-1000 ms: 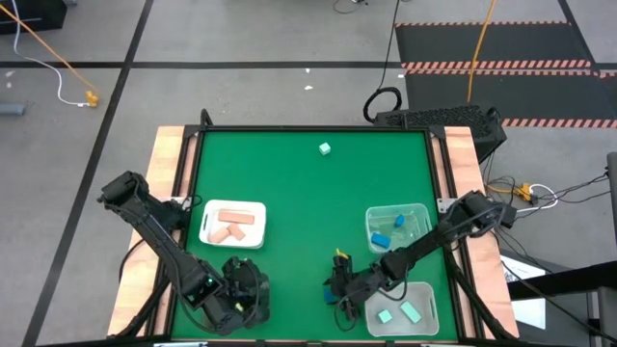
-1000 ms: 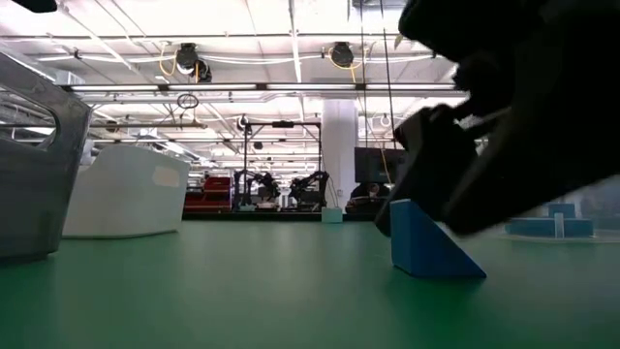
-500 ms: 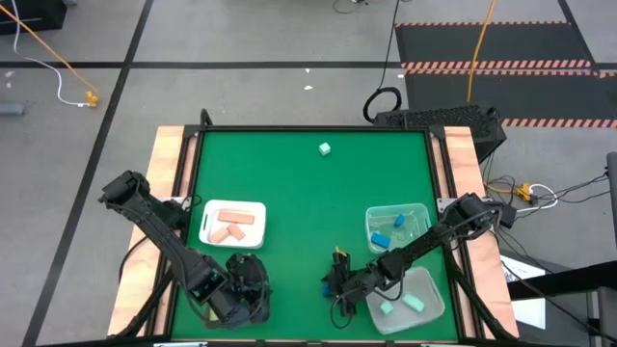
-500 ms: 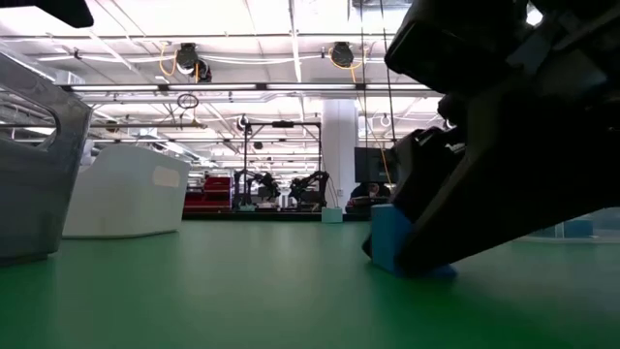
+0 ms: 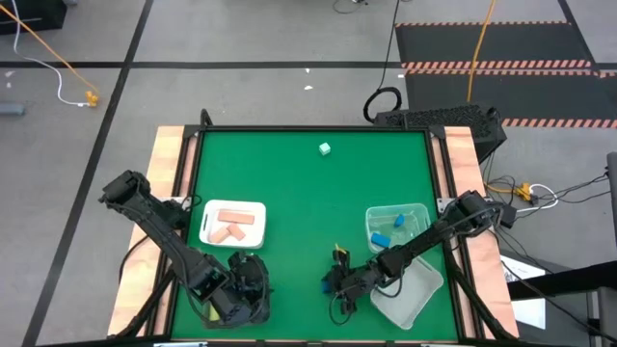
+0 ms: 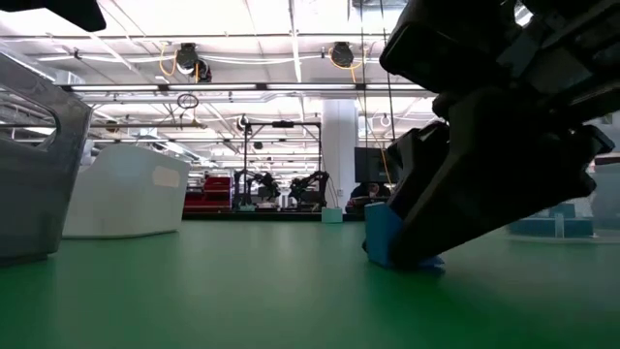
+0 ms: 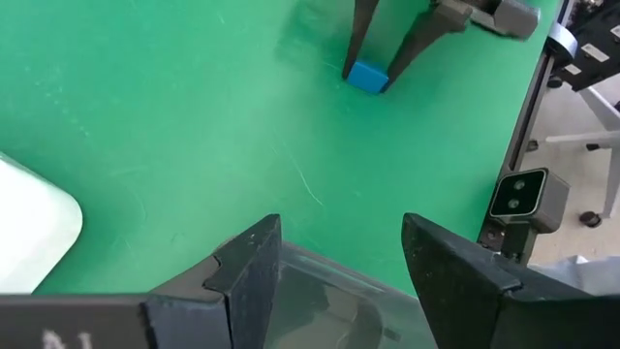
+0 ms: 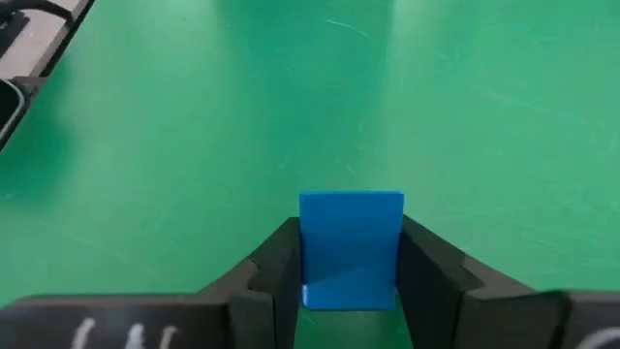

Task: Sort & place blocks by color
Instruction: Put the blue block into the transparent bin

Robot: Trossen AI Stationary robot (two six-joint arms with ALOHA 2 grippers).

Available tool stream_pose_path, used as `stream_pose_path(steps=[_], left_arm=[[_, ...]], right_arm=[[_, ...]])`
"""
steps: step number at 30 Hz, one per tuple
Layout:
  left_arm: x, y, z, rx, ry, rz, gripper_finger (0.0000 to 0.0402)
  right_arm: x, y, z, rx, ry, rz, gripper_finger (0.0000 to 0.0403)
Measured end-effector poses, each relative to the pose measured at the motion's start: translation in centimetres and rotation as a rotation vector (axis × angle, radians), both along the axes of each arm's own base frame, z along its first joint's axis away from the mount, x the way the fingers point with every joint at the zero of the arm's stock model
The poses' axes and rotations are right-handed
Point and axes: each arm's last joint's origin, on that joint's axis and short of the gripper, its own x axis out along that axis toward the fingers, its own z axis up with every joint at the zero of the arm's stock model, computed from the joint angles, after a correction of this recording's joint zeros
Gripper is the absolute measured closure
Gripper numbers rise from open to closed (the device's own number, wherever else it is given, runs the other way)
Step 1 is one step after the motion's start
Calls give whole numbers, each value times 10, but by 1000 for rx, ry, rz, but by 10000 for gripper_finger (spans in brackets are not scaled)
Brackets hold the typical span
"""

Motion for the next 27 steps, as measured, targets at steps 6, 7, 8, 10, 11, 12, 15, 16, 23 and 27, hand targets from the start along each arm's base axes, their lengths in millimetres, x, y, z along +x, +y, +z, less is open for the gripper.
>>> stream_pose_path(steps=[6,7,8,10,11,12,15,16,23,27], left_arm=[[0,0,0,6,5,-3,185],[0,0,0,9,5,-8,185],[0,0,0,12,6,-13,185],[0,0,0,19,7,-23,186],[0,0,0,20,8,-25,185],[0,0,0,24,8,-31,185],[0,1,0,37,9,-46,185],[0,1,0,41,9,-50,185],[10,12,1,97,-29,2,186],[18,23,1,152,-49,29,186]], right_arm=[[5,-18,39,50,-93,-52,283],[5,-22,46,57,-108,-64,284],[5,-26,55,64,-126,-74,285],[2,-34,72,76,-151,-91,285],[0,-38,82,87,-172,-99,285],[-3,-41,93,94,-191,-106,285],[-12,-51,121,122,-255,-122,284],[-15,-54,130,125,-279,-122,284],[-41,-69,178,106,-432,-161,284],[-57,-78,186,81,-388,-253,284]])
